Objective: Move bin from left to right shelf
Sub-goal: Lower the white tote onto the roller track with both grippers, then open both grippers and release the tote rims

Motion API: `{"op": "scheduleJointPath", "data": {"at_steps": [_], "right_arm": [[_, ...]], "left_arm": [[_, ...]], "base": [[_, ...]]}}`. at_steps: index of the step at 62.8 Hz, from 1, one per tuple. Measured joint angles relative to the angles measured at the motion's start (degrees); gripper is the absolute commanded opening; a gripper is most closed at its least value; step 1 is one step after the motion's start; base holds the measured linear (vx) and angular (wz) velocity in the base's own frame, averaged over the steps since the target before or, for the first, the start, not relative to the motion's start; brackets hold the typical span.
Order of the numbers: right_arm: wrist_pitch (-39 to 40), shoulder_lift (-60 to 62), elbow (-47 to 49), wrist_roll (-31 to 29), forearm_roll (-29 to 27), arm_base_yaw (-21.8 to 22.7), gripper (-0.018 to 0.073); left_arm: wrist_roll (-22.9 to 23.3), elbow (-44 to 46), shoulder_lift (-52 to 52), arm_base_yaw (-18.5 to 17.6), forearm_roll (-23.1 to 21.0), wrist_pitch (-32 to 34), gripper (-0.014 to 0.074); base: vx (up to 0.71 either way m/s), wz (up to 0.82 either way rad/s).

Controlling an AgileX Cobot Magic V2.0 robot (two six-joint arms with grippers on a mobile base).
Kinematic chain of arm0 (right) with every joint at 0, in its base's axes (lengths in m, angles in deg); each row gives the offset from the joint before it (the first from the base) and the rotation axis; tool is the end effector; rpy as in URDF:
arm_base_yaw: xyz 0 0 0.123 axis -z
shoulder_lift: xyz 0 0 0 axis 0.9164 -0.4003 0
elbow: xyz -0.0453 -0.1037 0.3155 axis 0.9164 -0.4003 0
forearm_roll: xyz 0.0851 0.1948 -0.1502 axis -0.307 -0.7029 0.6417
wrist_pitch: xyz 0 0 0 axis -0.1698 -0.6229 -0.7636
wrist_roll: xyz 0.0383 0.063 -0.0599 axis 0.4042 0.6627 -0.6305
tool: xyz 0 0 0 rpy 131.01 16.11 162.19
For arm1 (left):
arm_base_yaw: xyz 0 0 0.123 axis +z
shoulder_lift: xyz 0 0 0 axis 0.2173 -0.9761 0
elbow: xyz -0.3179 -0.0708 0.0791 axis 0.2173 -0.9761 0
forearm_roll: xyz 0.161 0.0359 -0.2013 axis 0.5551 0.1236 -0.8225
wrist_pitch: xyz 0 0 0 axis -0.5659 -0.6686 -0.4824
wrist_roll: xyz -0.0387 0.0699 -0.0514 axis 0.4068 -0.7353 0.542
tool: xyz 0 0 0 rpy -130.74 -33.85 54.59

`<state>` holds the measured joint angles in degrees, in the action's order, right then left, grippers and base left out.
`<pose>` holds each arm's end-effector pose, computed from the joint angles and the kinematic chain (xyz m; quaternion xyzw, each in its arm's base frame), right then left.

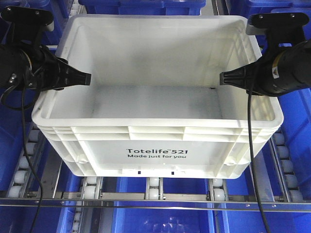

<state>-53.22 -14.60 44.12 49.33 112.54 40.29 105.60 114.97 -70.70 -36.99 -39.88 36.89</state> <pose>0.2670 0.0945 0.3586 -0.0052 0.9381 -0.0367 0.3445 0.2729 -0.1053 0.3617 0.1047 0.9138 -0.0245 0.3916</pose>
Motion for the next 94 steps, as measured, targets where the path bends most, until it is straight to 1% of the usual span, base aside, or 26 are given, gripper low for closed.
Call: {"op": "scheduleJointPath", "data": {"at_steps": [8,15,19,24,31,35,39,44,48,59,68,74,82,87,94], "right_arm": [[0.5,-0.4,0.0,0.2,0.3,0.0,0.0056],[0.5,-0.4,0.0,0.2,0.3,0.0,0.0146],[0.5,-0.4,0.0,0.2,0.2,0.0,0.0219],[0.2,-0.6,0.0,-0.1,0.3,0.0,0.0316],[1.1,-0.9,0.1,-2.1,0.2,0.0,0.0450],[1.2,-0.9,0.1,-2.9,-0.5,0.0,0.0505],[1.2,-0.9,0.1,-3.7,-1.2,0.0,0.0553],[1.0,-0.9,0.1,-4.3,-1.6,0.0,0.0585],[1.0,-0.6,0.1,-4.4,-1.7,0.0,0.0589],[0.9,3.8,0.1,-5.1,-1.8,-0.3,0.0585],[1.1,9.6,-1.0,-8.2,-1.8,-2.5,0.0585],[1.8,15.3,-4.7,-9.3,-2.0,-4.3,0.0585],[1.9,24.1,-11.7,-11.1,-2.0,-5.1,0.0585],[1.6,31.2,-16.2,-13.5,-3.0,-5.1,0.0585],[-0.3,40.9,-20.8,-18.4,-6.7,-5.1,0.0585]], "left_arm": [[0.3,0.0,-0.3,0.0,0.6,0.2,0.0046],[0.4,0.0,-0.4,0.0,0.6,-0.6,0.0090],[0.4,0.1,-0.5,0.0,0.6,-0.7,0.0143],[0.3,0.1,-0.5,0.0,0.5,-0.9,0.0231],[-1.8,0.1,-0.5,-0.3,1.1,-0.8,0.0382],[-2.4,0.3,-0.3,-0.6,1.2,-0.5,0.0461],[-2.6,0.4,-0.3,-0.6,0.8,-0.3,0.0519],[-2.7,0.5,-0.3,-0.6,0.1,-0.6,0.0578],[-2.7,0.5,-0.2,-0.6,-0.5,-1.5,0.0596],[-2.7,0.5,1.6,-0.6,-1.0,-4.3,0.0587],[-4.1,0.0,5.9,-0.6,-2.0,-7.4,0.0586],[-6.3,-2.6,11.5,-0.6,-4.4,-8.0,0.0586],[-11.1,-8.4,21.1,-0.6,-10.0,-8.9,0.0586],[-15.8,-12.5,28.1,-0.6,-15.1,-9.4,0.0586],[-25.1,-16.3,37.6,-0.6,-23.6,-11.4,0.0586]], "base": [[0.00,0.00],[0.00,0.00],[0.00,0.00],[0.00,0.00],[0.00,0.00],[0.00,0.00],[0.00,0.00],[0.00,0.00],[0.00,0.00],[0.00,0.00],[0.00,0.00],[0.00,0.00],[0.00,0.00],[0.00,0.00],[0.00,0.00]]}}
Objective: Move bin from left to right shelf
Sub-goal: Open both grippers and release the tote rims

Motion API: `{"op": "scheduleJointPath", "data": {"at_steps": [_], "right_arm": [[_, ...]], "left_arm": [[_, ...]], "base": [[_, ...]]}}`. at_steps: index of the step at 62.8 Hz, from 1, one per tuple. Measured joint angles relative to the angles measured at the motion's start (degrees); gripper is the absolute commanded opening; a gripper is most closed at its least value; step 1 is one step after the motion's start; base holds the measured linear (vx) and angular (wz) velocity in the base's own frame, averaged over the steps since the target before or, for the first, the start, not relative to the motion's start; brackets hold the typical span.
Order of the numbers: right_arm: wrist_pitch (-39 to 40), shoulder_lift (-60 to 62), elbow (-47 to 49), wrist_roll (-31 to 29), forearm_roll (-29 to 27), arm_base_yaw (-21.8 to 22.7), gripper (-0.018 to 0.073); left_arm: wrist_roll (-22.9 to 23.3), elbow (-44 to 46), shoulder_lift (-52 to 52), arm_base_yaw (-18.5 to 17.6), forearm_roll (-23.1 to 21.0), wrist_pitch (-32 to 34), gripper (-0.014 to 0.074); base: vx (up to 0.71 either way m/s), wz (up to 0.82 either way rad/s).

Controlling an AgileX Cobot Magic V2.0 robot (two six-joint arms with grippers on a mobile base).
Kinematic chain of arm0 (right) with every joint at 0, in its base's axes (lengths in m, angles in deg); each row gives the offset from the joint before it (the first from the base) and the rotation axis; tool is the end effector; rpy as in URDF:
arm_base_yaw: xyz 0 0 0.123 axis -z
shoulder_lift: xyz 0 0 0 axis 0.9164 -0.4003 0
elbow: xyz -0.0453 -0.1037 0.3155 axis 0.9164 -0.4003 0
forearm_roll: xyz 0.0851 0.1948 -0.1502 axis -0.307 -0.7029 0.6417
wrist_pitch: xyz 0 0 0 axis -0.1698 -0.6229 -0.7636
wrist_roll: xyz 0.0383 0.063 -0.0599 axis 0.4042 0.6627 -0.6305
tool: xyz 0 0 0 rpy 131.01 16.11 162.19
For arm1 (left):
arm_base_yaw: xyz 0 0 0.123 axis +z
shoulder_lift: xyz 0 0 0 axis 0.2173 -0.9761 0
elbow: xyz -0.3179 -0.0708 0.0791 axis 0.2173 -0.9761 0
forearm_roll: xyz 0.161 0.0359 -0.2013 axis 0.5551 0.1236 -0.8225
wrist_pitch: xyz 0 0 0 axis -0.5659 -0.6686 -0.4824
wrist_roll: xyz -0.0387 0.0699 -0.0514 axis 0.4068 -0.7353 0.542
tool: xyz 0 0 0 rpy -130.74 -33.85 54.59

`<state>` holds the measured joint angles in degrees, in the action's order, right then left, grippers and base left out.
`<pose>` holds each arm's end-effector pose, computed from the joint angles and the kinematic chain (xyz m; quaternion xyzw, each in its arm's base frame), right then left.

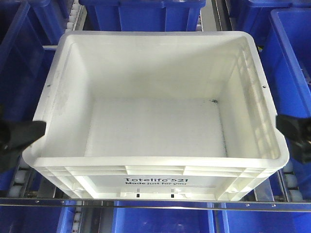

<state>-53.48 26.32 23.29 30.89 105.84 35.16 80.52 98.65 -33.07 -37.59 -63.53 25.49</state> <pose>0.0859 0.0225 0.3667 -0.1362 0.8734 0.0292 0.4667 0.0863 -0.0475 0.3782 0.2023 0.8674 -0.1317 0.4351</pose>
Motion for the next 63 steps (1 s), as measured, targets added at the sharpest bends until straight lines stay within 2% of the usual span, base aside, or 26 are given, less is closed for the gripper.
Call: {"op": "scheduleJointPath", "data": {"at_steps": [7,13,22,34,43,52,63], "right_arm": [[-5.1,9.4,-2.1,-7.9,-5.7,0.0,0.0585],[-10.9,15.4,-2.3,-13.4,-9.2,0.0,0.0585],[-17.4,21.5,-2.3,-14.8,-10.5,0.0,0.0585],[-20.3,23.9,-2.3,-14.8,-10.6,0.0,0.0542],[-21.0,24.0,-2.3,-17.7,-12.5,0.0,0.0424],[-21.0,24.0,-2.3,-20.3,-14.4,0.0,0.0249],[-21.1,24.0,-2.3,-20.3,-14.6,0.0,0.0029]], "left_arm": [[-7.1,-2.5,7.8,0.0,-5.5,-2.3,0.0586],[-9.3,-4.2,12.9,0.0,-6.8,-4.7,0.0586],[-9.8,-5.7,17.3,0.0,-7.0,-6.8,0.0586],[-9.8,-5.8,18.0,0.0,-7.1,-6.8,0.0556],[-9.8,-5.8,18.1,0.0,-7.1,-6.8,0.0454],[-9.8,-5.8,18.1,0.0,-7.1,-6.8,0.0318],[-9.8,-5.8,18.1,0.0,-7.1,-6.8,0.0154]], "base": [[0.00,0.00],[0.00,0.00],[0.00,0.00],[0.00,0.00],[0.00,0.00],[0.00,0.00],[0.00,0.00]]}}
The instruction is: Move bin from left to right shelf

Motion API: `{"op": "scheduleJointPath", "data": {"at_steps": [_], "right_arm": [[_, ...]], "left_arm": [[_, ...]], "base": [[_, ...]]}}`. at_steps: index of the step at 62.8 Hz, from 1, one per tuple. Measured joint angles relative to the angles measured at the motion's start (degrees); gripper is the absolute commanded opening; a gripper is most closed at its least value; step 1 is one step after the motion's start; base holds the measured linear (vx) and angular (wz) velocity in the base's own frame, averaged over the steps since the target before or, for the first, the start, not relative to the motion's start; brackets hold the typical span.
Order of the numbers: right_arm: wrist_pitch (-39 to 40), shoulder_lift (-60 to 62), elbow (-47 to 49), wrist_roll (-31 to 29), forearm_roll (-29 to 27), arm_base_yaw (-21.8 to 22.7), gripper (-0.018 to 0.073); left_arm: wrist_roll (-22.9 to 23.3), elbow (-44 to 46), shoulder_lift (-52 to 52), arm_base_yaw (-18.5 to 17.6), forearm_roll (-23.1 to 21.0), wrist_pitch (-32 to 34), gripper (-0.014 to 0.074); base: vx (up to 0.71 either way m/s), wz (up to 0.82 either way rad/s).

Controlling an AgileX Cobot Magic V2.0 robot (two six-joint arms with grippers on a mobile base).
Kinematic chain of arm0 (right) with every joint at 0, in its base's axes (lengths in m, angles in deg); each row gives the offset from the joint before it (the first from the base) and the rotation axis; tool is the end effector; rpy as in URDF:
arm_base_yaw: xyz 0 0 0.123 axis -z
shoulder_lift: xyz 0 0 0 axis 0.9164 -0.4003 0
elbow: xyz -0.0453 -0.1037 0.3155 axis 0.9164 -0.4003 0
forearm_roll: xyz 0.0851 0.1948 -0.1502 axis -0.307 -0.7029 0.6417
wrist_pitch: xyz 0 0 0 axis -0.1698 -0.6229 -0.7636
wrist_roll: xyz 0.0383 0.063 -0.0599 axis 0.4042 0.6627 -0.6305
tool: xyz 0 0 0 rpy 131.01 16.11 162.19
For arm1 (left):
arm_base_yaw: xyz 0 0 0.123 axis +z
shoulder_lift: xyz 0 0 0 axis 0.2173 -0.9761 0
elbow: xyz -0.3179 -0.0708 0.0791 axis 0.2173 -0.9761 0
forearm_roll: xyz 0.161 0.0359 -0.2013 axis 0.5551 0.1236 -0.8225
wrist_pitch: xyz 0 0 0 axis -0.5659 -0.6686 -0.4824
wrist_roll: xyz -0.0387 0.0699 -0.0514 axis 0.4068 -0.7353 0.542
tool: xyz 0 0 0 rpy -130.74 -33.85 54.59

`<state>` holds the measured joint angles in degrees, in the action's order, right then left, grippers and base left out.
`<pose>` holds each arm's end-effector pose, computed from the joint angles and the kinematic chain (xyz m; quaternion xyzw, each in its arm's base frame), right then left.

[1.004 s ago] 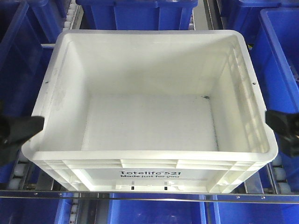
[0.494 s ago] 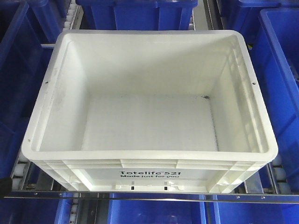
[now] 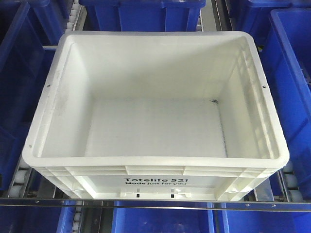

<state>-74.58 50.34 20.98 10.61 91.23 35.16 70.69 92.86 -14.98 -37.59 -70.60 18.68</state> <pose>-0.0198 -0.0239 0.3336 -0.2360 0.8622 0.0644 0.4436 0.0095 -0.0227 0.3557 0.2674 0.8214 -0.1605 0.4776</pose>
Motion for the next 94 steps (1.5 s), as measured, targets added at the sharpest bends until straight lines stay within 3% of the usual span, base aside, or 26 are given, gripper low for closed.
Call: {"op": "scheduleJointPath", "data": {"at_steps": [3,17,46,54,65,76,94], "right_arm": [[0.0,0.0,0.0,0.0,0.0,0.0,-0.0016],[-0.3,0.0,0.0,0.0,-0.1,0.0,-0.0008],[-0.3,0.0,0.0,0.0,-0.1,0.0,-0.0009],[-0.3,0.0,0.0,0.0,-0.2,0.0,-0.0009],[-0.3,0.0,0.0,0.0,-0.2,0.0,-0.0009],[-0.3,0.0,0.0,0.0,-0.2,0.0,-0.0009],[-0.3,0.0,0.0,0.0,-0.2,0.0,-0.0009]], "left_arm": [[0.0,0.0,0.0,0.0,0.0,0.0,0.0118],[0.0,0.0,0.0,0.0,0.0,-0.1,0.0035],[0.0,0.0,0.3,0.0,0.1,-0.1,0.0037],[-0.3,-1.7,5.3,3.3,4.8,1.5,0.0037],[-0.4,-12.1,16.2,13.1,11.5,13.2,0.0037],[0.5,-23.3,21.7,15.6,12.6,25.0,-0.0008],[17.7,-36.6,22.8,18.5,18.8,38.8,-0.0007]], "base": [[0.00,0.00],[0.00,0.00],[0.00,0.00],[0.00,0.00],[0.00,0.00],[0.00,0.00],[0.00,0.00]]}}
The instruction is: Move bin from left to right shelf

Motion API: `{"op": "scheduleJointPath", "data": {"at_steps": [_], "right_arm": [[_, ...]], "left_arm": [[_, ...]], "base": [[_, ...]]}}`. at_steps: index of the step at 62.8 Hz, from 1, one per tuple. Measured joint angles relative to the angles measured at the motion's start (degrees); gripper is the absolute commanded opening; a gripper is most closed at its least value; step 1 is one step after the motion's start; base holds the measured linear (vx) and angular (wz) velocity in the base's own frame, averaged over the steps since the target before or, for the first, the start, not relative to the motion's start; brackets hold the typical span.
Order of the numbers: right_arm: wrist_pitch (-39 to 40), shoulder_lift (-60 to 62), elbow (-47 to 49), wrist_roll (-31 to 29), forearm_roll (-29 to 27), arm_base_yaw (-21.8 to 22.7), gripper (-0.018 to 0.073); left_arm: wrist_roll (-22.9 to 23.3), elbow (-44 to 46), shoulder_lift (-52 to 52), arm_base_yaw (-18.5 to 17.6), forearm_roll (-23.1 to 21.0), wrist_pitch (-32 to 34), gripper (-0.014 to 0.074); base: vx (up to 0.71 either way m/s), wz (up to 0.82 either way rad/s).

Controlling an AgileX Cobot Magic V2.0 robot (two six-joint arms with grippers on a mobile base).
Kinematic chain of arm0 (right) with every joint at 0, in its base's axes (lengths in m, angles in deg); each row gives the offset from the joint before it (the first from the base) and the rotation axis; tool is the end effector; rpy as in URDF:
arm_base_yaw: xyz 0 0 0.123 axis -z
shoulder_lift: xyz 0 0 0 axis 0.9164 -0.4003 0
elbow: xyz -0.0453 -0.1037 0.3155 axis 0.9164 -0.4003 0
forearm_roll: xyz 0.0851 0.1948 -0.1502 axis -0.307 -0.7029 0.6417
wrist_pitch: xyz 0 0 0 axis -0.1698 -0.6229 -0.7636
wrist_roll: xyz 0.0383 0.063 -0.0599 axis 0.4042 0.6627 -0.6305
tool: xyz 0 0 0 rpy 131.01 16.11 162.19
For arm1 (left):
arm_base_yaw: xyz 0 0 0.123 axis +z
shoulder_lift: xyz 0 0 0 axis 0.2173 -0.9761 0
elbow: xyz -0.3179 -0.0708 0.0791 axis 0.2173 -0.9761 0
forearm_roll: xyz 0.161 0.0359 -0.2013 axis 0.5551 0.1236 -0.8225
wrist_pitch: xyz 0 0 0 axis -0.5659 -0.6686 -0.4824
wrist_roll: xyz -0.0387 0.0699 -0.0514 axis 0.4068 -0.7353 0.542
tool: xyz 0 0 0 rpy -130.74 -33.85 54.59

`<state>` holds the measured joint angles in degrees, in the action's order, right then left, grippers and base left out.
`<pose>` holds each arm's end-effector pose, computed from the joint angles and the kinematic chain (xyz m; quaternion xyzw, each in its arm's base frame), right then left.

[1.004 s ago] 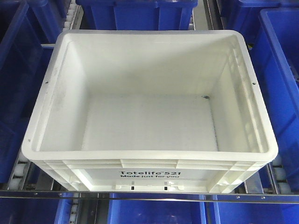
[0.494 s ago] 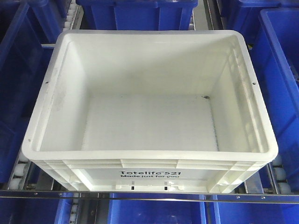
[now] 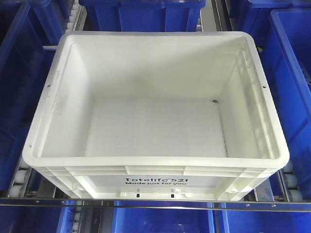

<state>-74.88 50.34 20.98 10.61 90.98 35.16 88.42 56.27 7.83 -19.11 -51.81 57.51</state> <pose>-0.0202 -0.0238 0.3332 -0.2364 0.8634 0.0659 0.4408 0.0144 0.0010 0.2082 0.0405 0.7393 -0.0221 0.6718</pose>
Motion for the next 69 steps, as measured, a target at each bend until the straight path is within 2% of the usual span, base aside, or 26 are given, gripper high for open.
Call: {"op": "scheduleJointPath", "data": {"at_steps": [6,17,50,69], "right_arm": [[0.0,0.0,0.0,0.0,0.0,0.0,-0.0009],[0.0,0.0,0.0,0.0,0.0,0.0,-0.0009],[0.0,0.0,0.0,0.0,0.0,0.0,-0.0009],[0.0,0.0,0.0,0.0,0.0,0.0,-0.0009]], "left_arm": [[1.5,-3.5,0.0,1.4,0.6,4.8,-0.0007],[2.3,-4.5,0.0,3.2,0.9,9.2,-0.0007],[2.7,-4.5,0.0,3.3,0.9,15.0,-0.0003],[3.0,-4.5,0.0,5.7,0.9,16.6,0.0000]], "base": [[0.00,0.00],[0.00,0.00],[0.00,0.00],[0.00,0.00]]}}
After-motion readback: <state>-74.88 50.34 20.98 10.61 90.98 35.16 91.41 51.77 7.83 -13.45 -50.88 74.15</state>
